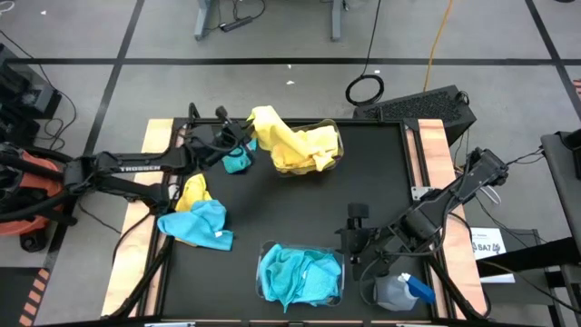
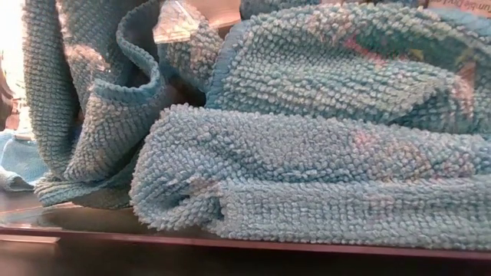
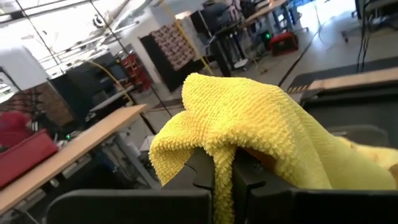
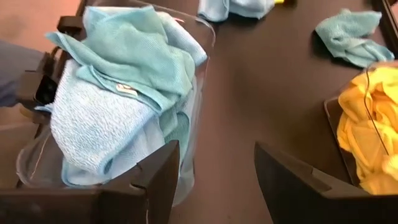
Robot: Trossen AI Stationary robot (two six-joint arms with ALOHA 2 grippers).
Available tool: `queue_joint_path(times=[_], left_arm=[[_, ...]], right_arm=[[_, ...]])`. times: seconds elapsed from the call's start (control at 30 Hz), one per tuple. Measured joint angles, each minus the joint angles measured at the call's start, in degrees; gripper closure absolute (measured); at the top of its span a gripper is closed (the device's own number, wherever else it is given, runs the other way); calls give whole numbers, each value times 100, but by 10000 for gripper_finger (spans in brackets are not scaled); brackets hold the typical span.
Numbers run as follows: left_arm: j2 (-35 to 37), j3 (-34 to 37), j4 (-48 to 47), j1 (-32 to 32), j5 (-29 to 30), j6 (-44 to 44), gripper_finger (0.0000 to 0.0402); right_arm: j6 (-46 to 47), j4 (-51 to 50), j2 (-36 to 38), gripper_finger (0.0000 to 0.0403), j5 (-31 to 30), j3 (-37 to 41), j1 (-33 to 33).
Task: Sort microfiber towel by color & place in baskets
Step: Put the yellow towel into the top transparent bin
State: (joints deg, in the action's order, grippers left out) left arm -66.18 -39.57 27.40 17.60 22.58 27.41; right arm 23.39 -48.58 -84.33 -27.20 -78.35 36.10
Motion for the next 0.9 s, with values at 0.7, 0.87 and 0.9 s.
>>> queue_joint_path(times=[0.7,0.87,0.9], left_arm=[[-2704,-1242,213,46,-1502,-453,391],[-3341,-1739,-184,44,-1638,-464,386],[-3442,-1837,-325,44,-1638,-464,385]], right_arm=[[-260,410,2,203,-12,0,0],[-251,431,2,203,-11,0,0],[-244,433,2,203,-11,0,0]])
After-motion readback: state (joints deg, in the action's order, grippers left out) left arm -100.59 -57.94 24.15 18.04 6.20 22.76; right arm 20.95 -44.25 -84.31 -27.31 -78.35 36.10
